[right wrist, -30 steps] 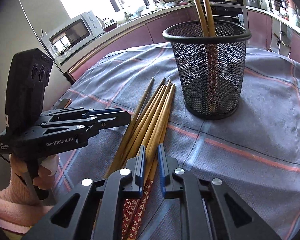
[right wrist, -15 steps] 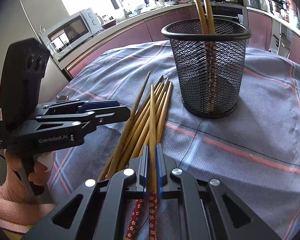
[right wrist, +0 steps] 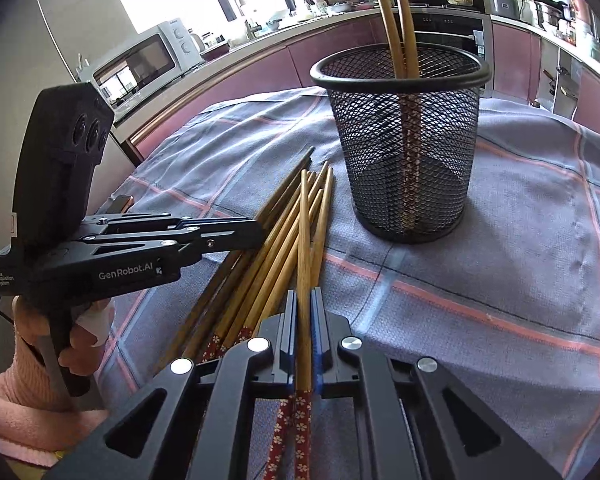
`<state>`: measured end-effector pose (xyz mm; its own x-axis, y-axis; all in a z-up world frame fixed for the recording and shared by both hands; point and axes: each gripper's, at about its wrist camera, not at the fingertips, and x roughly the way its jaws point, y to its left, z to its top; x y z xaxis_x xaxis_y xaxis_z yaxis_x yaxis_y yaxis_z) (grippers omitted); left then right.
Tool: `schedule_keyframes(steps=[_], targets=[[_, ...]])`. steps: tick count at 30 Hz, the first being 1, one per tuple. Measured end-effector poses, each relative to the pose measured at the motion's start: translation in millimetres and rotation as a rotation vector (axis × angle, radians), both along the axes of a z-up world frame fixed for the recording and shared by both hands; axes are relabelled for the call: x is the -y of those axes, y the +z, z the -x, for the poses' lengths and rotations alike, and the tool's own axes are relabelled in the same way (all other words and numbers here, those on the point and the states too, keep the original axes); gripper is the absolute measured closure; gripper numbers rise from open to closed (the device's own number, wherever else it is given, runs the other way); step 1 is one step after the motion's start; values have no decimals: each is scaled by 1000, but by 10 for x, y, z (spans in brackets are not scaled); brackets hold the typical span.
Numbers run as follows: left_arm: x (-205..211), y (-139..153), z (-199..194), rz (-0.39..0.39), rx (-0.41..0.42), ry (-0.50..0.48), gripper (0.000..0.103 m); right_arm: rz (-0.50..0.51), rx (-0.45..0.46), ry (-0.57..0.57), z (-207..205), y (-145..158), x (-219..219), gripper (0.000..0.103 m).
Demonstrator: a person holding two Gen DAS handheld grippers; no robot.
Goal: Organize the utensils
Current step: 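Return to the pile and grasp a chopstick with the right tool while the left grasps another, then lift both held chopsticks upright and carry them over the mesh cup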
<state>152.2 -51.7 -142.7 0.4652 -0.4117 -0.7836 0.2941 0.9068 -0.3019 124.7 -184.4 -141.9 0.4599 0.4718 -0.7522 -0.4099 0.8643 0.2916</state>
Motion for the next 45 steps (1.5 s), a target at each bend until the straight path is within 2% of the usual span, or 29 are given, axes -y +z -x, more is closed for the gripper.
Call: schedule_keyframes(steps=[9, 18, 23, 28, 30, 38, 41, 45], targets=[[-114, 87, 171, 19, 20, 9, 93, -33, 3, 9, 19, 50, 51, 97], [-169, -24, 106, -43, 3, 31, 93, -39, -14, 7, -7, 14, 67, 97], [-71, -27, 34, -89, 22, 11, 84, -45, -11, 2, -30, 22, 65, 97], [-26, -26, -3, -121, 33, 24, 89, -50, 9, 9, -14, 76, 61, 97], [-38, -28, -3, -122, 33, 39, 93, -51, 19, 9, -5, 101, 70, 97], [-108, 54, 64, -87, 41, 71, 95, -61, 63, 22, 56, 213, 106, 97], [-145, 200, 139, -65, 72, 67, 95, -67, 90, 29, 88, 283, 112, 97], [-233, 464, 246, 6, 117, 41, 96, -78, 129, 32, 117, 407, 121, 97]])
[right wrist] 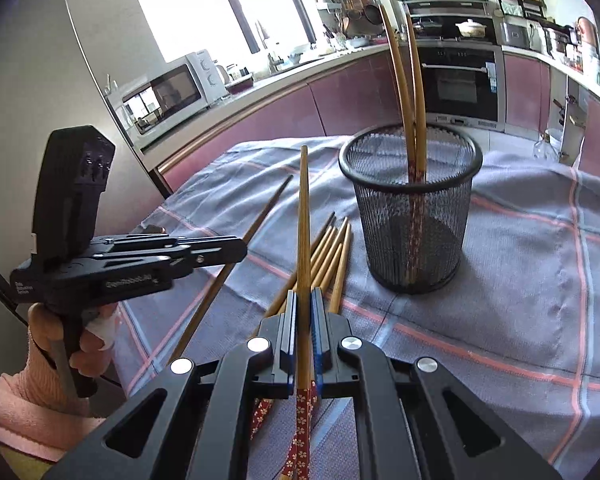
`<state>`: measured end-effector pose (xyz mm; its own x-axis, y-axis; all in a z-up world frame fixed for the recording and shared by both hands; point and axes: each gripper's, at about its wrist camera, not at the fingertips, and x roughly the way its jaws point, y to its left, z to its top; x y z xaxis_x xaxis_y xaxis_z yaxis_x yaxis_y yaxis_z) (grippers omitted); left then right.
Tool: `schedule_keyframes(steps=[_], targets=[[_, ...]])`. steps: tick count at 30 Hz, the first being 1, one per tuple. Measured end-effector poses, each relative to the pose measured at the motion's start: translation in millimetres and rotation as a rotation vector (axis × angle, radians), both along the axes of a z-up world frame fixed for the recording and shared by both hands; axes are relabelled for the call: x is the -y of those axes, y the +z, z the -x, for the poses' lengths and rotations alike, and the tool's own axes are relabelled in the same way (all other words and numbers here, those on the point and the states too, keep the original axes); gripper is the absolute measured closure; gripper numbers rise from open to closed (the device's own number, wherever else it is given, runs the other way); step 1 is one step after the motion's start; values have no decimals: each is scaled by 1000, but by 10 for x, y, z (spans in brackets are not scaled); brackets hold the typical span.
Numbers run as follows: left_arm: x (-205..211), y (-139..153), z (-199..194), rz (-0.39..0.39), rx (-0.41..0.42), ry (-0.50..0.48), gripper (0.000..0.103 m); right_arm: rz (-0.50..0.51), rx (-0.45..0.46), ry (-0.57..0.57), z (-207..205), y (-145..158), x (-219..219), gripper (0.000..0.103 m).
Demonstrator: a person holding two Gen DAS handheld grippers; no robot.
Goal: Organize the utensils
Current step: 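Lift both held chopsticks upright and carry them over the mesh cup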
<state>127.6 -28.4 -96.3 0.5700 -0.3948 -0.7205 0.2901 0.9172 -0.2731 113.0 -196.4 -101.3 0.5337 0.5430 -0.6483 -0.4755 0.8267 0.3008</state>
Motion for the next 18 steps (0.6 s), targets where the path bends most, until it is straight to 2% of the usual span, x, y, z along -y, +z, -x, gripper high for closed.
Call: schedule_keyframes(steps=[5, 18], targets=[[-77, 349, 142, 76, 69, -40, 96, -13, 50, -6, 27, 167, 47, 97], [-119, 1085, 403, 191, 219, -103, 96, -48, 149, -29, 20, 483, 205, 97]])
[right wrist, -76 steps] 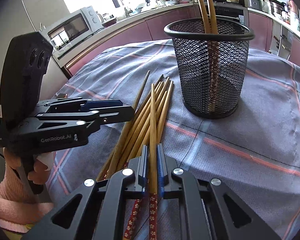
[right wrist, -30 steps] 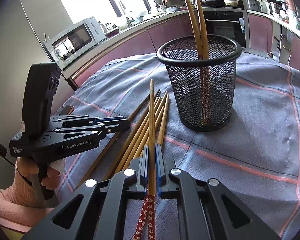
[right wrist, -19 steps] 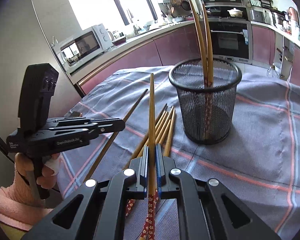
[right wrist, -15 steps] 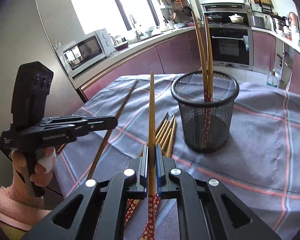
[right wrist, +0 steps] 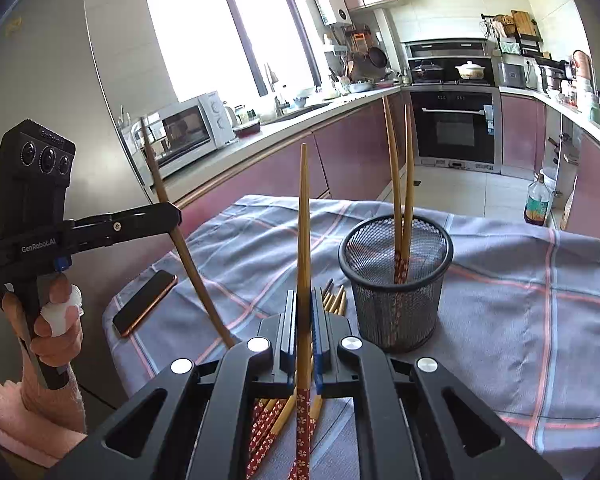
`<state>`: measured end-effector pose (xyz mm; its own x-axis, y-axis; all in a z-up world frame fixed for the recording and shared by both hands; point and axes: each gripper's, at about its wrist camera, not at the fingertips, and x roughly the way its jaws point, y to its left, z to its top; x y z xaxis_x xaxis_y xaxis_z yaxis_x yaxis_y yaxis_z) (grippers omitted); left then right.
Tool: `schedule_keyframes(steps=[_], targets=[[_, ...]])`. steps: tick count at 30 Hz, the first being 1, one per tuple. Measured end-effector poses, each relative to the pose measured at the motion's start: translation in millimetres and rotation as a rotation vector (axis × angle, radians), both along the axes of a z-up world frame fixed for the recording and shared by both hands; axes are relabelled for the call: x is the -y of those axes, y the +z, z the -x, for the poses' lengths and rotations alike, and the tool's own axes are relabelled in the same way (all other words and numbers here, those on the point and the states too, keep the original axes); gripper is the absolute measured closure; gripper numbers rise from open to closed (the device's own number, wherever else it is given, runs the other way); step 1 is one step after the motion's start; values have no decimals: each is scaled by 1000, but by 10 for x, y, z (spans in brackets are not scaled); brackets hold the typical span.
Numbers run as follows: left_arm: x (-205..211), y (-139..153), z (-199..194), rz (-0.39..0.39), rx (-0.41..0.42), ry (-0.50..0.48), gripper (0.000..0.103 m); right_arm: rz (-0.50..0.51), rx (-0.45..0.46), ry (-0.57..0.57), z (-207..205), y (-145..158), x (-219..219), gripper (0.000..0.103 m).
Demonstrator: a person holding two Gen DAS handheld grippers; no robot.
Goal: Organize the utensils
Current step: 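Lift both held chopsticks upright and carry them over the mesh cup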
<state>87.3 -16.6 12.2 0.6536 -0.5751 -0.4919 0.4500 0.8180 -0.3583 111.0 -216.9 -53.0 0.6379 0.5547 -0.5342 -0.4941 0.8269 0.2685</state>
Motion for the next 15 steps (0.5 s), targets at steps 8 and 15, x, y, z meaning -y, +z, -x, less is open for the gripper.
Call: schedule_keyframes(steps=[8, 15], targets=[[61, 289, -74, 37, 57, -5, 96, -19, 63, -29, -61, 203, 59, 97], [144, 487, -264, 54, 82, -2, 96, -37, 126, -63, -192, 394, 141, 97]])
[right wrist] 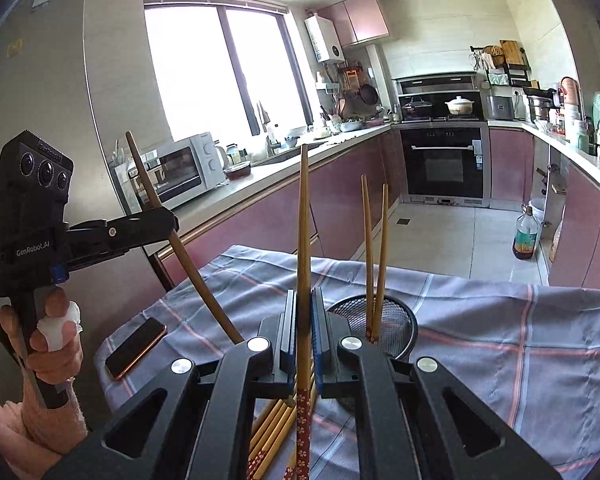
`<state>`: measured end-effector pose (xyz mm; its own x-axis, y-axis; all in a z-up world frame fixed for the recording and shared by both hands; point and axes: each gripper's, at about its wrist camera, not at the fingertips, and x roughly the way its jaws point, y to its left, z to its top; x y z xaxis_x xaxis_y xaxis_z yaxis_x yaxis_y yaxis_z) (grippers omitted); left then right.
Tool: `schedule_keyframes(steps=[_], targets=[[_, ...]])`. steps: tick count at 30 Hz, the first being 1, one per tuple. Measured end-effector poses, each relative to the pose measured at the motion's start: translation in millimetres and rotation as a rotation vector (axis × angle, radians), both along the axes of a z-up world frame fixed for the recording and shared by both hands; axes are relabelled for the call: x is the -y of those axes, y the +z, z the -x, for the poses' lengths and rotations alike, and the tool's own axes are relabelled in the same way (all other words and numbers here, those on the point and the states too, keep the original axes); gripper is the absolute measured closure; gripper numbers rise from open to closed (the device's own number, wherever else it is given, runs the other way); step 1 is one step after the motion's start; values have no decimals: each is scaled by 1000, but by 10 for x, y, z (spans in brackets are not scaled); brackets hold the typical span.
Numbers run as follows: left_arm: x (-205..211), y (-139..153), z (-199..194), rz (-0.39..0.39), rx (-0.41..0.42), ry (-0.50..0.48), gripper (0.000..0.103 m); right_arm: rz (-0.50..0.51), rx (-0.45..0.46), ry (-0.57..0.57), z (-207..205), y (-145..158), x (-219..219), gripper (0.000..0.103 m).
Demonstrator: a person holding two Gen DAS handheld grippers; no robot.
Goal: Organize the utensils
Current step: 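Lift both held chopsticks upright and carry them over the mesh cup, then drop the chopsticks into the mesh cup by opening both tools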
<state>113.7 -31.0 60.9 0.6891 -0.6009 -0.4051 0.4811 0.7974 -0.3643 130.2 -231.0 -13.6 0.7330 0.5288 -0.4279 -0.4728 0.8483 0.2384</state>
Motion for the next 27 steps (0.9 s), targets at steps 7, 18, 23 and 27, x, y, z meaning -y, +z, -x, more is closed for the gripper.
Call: schedule_keyframes(steps=[7, 18, 23, 27], targets=[[87, 188, -171, -13, 30, 9, 96, -21, 41, -29, -186, 111, 34, 97], [274, 257, -493, -75, 30, 28, 96, -44, 90, -102, -536, 145, 64, 97], [405, 129, -609, -128, -7, 21, 96, -42, 102, -145, -663, 64, 80, 97], [518, 6, -750, -167, -37, 16, 96, -34, 83, -173, -756, -69, 95, 97]])
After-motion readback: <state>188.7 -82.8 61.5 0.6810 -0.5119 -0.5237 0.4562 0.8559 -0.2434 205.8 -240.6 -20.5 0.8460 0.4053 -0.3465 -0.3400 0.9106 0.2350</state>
